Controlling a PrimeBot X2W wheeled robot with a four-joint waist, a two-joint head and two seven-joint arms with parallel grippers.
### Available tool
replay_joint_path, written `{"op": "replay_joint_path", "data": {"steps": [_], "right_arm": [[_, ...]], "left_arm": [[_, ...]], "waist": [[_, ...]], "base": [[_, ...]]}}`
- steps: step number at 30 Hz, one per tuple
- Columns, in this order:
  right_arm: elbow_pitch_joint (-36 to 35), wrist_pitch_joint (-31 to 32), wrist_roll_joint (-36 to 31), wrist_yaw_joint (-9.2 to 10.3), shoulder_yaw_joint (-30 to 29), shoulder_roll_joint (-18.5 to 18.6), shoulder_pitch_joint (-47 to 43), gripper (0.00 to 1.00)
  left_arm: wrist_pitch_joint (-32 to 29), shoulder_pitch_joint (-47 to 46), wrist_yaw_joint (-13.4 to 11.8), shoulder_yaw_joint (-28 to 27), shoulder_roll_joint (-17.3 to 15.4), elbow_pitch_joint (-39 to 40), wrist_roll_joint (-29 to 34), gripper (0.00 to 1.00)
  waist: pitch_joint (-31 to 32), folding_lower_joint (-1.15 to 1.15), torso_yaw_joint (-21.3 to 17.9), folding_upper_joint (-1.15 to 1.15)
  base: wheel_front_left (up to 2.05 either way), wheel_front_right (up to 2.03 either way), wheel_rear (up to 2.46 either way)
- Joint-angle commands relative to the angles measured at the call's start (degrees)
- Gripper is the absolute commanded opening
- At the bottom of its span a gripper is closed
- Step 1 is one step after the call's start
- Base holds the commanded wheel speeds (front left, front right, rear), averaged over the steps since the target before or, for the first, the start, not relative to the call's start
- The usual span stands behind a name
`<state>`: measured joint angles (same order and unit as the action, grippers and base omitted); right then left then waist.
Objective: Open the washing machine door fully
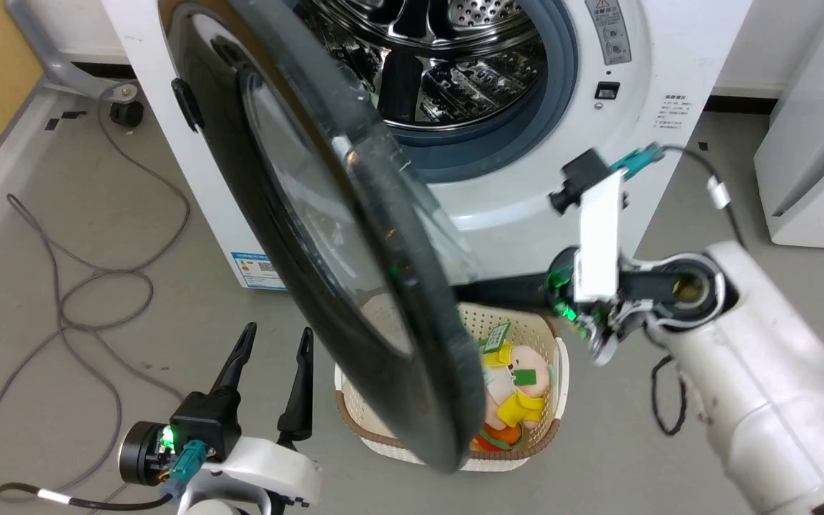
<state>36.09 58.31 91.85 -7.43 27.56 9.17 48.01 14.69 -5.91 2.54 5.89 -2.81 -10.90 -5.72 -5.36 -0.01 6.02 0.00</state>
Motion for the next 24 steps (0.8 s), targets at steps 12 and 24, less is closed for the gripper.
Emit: {"op": "replay_joint_path", "data": {"steps": [12, 24], "right_arm": [[-10.42, -10.95, -1.40, -0.06, -1.80, -2.48, -10.22, 1.00], [-18.81, -35.92, -6.03, -0.06, -12.30, -0.52, -26.43, 1.00]], "left_arm": [[0.30, 1.05, -0.25, -0.52, -0.08, -0.23, -0.29, 1.00], [0.30, 1.88, -0.05, -1.87, -0.08, -0.46, -1.67, 1.00]], "waist": [[0.10, 0.01, -0.86, 0.00], [0.64, 0.01, -2.39, 0.00]], "base": [[0.00, 0.00, 0.00], [0.00, 0.00, 0.00]]}}
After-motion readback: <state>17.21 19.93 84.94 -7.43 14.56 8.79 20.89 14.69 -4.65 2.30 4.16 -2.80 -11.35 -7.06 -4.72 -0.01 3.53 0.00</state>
